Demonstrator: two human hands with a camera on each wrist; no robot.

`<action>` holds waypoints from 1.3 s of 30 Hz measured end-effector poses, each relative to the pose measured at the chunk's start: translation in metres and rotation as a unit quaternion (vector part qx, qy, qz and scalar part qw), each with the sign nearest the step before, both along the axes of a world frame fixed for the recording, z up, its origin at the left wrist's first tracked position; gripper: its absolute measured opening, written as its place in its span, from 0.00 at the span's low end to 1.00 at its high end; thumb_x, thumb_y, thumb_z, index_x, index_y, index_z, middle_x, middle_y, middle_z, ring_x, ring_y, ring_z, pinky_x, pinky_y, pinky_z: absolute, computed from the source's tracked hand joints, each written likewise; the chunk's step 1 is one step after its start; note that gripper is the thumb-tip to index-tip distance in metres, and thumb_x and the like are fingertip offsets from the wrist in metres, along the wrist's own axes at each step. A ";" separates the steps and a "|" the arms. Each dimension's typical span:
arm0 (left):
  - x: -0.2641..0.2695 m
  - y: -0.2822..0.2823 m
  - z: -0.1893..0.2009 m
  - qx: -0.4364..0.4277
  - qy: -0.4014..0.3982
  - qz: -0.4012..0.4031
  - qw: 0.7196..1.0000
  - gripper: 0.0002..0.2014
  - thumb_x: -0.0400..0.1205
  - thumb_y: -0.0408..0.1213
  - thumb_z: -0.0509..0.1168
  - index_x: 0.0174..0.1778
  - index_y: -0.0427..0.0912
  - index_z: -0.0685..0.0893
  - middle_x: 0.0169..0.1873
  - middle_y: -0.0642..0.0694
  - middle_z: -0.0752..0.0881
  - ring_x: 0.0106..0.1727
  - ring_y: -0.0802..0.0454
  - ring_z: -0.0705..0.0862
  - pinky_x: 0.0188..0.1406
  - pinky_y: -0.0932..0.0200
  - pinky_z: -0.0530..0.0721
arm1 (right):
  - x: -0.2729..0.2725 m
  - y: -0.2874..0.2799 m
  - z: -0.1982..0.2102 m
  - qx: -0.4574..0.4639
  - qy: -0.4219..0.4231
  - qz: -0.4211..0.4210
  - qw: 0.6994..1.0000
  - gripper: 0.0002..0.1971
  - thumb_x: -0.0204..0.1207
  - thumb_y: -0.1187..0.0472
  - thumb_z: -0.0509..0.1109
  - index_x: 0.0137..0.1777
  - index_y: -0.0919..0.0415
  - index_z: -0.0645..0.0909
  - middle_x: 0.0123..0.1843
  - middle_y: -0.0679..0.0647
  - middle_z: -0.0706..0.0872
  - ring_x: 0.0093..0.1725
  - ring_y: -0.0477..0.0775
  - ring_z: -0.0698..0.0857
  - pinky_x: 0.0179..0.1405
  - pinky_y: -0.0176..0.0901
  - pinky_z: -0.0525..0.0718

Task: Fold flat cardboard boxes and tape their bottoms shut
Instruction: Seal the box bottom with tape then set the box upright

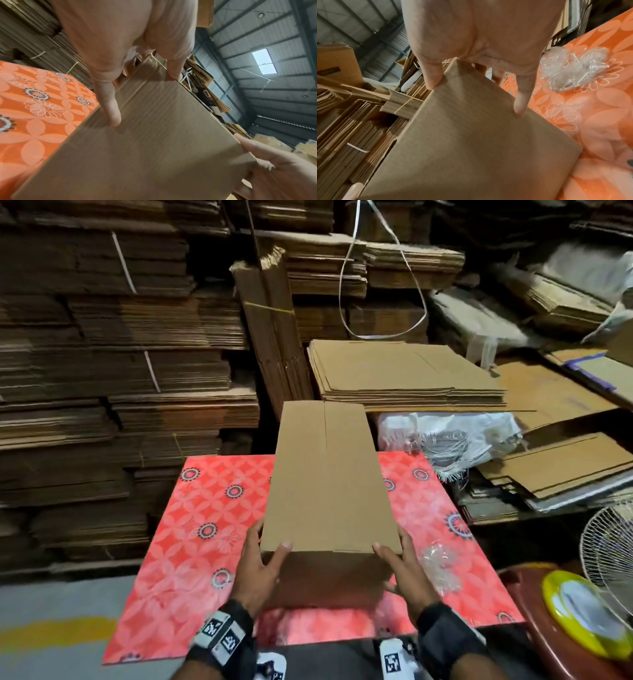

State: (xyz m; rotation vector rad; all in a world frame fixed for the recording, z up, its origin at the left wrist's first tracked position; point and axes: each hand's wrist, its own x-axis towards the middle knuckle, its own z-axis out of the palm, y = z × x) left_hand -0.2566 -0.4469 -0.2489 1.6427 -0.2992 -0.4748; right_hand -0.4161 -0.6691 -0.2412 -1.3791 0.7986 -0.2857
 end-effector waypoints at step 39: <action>-0.011 0.009 -0.023 -0.015 0.279 0.061 0.958 0.30 0.86 0.70 0.47 0.64 0.55 0.86 0.57 0.59 0.91 0.65 0.56 0.83 0.58 0.52 0.79 | 0.084 0.068 0.016 -0.698 0.068 0.235 0.673 0.36 0.80 0.38 0.69 0.87 0.35 0.59 0.87 0.50 0.68 0.84 0.59 0.70 0.74 0.68 0.70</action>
